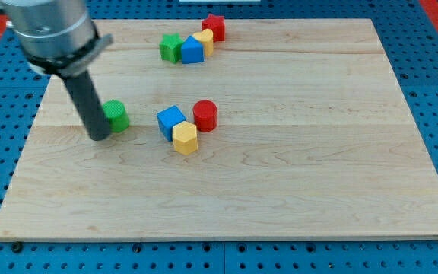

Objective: Slide the green circle diagonally top left to the blue cube

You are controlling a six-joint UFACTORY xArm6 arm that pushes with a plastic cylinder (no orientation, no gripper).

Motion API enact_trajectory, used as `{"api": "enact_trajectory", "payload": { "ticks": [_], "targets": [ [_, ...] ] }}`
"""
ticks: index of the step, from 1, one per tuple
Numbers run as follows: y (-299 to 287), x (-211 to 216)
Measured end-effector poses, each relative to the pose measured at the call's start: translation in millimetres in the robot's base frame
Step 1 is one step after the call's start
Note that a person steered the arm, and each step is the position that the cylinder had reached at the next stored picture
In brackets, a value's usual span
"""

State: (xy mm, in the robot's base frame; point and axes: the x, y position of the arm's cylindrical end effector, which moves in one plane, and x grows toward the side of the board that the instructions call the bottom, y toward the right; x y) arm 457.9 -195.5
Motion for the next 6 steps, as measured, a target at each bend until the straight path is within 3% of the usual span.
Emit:
{"api": "enact_trajectory", "payload": {
  "ticks": [1, 3, 6],
  "targets": [
    [-43, -11],
    [46, -16],
    [97, -16]
  ]
}}
